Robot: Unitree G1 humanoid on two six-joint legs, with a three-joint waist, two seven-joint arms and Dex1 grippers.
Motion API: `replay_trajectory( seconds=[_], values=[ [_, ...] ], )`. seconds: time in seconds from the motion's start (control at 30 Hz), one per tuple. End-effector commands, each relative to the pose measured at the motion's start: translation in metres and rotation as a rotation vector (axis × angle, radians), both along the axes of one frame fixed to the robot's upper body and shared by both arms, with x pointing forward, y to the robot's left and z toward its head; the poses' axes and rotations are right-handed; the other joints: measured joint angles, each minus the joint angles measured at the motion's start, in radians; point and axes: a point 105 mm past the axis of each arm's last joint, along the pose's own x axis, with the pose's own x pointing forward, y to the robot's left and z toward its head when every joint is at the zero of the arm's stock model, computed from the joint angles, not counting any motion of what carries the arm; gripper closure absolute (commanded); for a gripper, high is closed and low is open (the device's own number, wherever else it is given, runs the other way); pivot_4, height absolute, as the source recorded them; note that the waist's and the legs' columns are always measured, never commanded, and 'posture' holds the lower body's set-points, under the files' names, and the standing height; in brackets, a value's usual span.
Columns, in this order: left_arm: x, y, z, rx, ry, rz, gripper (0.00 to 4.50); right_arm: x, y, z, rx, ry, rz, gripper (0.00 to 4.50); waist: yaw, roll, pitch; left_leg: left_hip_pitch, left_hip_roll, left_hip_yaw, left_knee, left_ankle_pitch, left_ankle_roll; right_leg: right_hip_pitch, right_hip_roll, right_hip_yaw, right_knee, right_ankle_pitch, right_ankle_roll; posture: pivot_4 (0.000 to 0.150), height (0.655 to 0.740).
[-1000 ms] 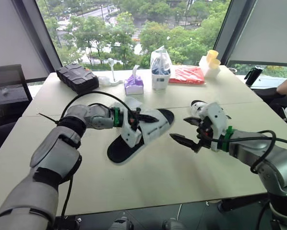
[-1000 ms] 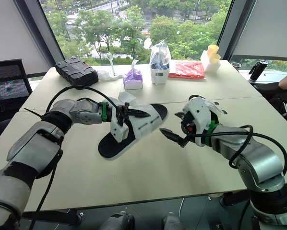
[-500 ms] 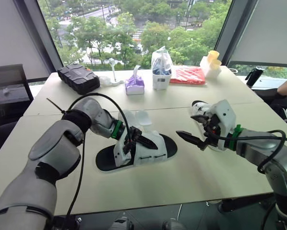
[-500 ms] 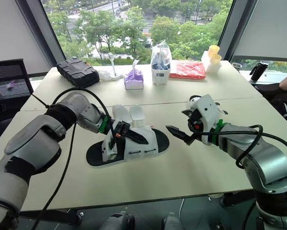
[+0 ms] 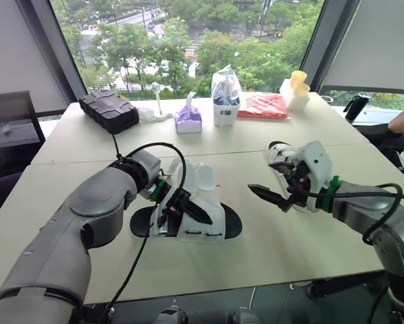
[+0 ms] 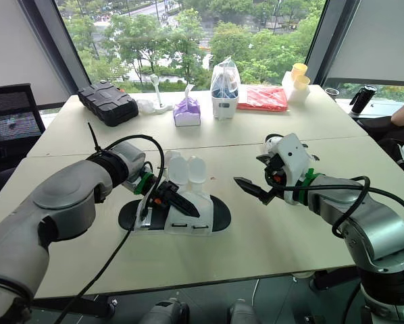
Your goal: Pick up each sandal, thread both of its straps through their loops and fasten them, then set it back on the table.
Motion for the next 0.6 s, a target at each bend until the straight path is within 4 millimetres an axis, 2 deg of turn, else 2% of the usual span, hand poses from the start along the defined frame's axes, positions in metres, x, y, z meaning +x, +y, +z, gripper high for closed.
replay_trajectory(
  seconds=[0.03,0.1,0.3,0.6],
  values=[
    [0.008,0.001,0.009,-0.016,-0.015,0.061,0.85,-0.002,0.004,0.013,-0.014,-0.059,0.022,0.0,0.001,0.0,0.0,0.0,0.0,0.0,0.0,0.0,0.0,0.0,0.0,0.0,0.0,0.0,0.0,0.15,0.74],
    [0.011,0.002,0.011,-0.044,-0.016,0.096,0.05,-0.002,0.005,0.012,-0.015,-0.057,0.028,0.0,0.002,0.0,-0.001,0.0,0.0,0.0,0.001,0.0,0.0,0.001,0.0,0.0,0.0,0.0,0.0,0.15,0.74],
    [0.018,0.013,0.015,-0.108,0.027,0.249,0.05,-0.004,0.008,0.005,-0.037,-0.038,0.046,0.0,-0.002,-0.001,-0.001,0.001,0.0,0.0,0.001,0.0,0.0,0.002,-0.001,0.0,0.0,0.0,0.0,0.15,0.74],
    [0.021,0.032,0.019,-0.106,0.112,0.411,0.05,-0.003,0.014,0.003,-0.034,-0.026,0.072,0.0,0.0,-0.001,-0.001,0.001,0.0,0.0,0.001,0.0,0.0,0.001,-0.001,0.0,0.0,0.0,0.0,0.15,0.74]
  ],
)
